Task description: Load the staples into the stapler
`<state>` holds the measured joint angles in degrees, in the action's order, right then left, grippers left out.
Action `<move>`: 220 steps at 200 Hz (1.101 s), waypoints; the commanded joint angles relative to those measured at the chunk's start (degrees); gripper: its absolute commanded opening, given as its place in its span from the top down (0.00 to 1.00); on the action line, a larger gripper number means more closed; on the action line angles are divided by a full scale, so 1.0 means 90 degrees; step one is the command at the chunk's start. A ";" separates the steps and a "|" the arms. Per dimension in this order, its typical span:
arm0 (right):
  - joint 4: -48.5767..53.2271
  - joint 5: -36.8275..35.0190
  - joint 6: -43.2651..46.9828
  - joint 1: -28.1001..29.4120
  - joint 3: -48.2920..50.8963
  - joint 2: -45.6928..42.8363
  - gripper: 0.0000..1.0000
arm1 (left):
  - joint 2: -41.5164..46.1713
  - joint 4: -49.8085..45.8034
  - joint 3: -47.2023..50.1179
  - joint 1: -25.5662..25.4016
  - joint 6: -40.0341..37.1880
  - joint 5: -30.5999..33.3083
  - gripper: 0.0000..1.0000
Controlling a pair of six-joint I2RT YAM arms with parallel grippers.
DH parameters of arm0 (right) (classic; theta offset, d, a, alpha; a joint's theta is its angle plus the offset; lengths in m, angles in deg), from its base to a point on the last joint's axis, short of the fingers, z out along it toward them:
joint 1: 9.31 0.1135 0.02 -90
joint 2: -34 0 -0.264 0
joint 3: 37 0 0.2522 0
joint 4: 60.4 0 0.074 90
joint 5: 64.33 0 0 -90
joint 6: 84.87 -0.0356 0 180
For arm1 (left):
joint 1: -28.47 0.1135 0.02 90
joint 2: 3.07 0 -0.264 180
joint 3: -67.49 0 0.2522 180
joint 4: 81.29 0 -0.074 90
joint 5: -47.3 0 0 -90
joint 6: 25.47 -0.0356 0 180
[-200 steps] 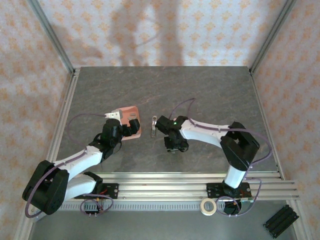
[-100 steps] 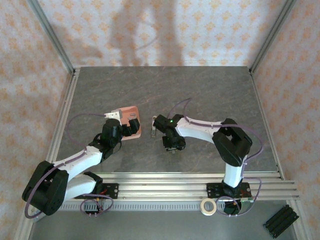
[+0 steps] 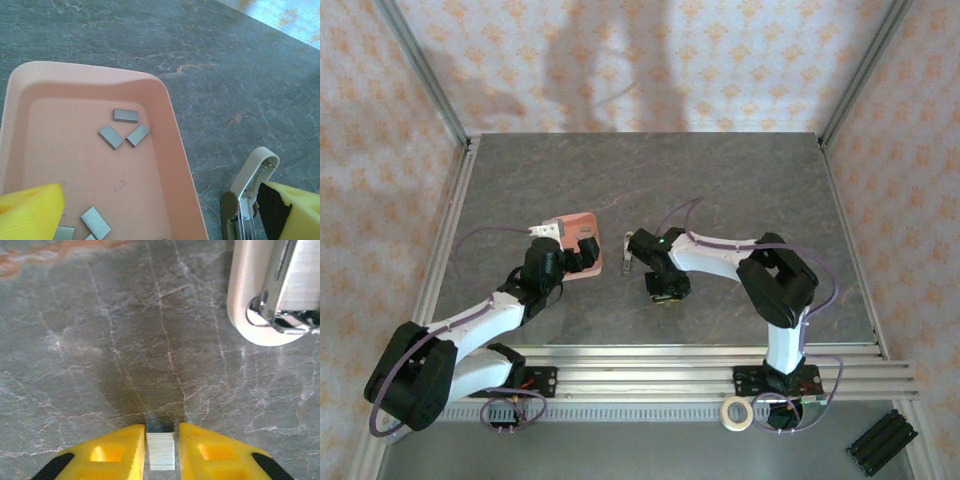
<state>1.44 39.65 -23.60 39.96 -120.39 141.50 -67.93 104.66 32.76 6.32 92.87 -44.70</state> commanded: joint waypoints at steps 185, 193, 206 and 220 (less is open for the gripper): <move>-0.2109 -0.1830 -0.1149 0.0563 0.0858 -0.1542 0.83 | 0.0984 -0.0041 0.0643 -0.0048 -0.0224 0.0609 0.00; -0.2127 -0.1922 -0.1178 0.0613 0.0809 -0.1525 0.83 | 0.1013 -0.0036 0.0683 -0.0039 -0.0252 0.0636 0.00; -0.2212 -0.2019 -0.1228 0.0662 0.0756 -0.1516 0.83 | 0.1015 -0.0005 0.0729 -0.0039 -0.0301 0.0669 0.00; -0.2280 -0.2065 -0.1329 0.0699 0.0691 -0.1456 0.83 | 0.0970 0.0005 0.0721 -0.0012 -0.0388 0.0647 0.00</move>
<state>-16.88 26.03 -33.00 45.73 -112.25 128.65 -59.45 104.04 38.72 6.32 91.60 -40.85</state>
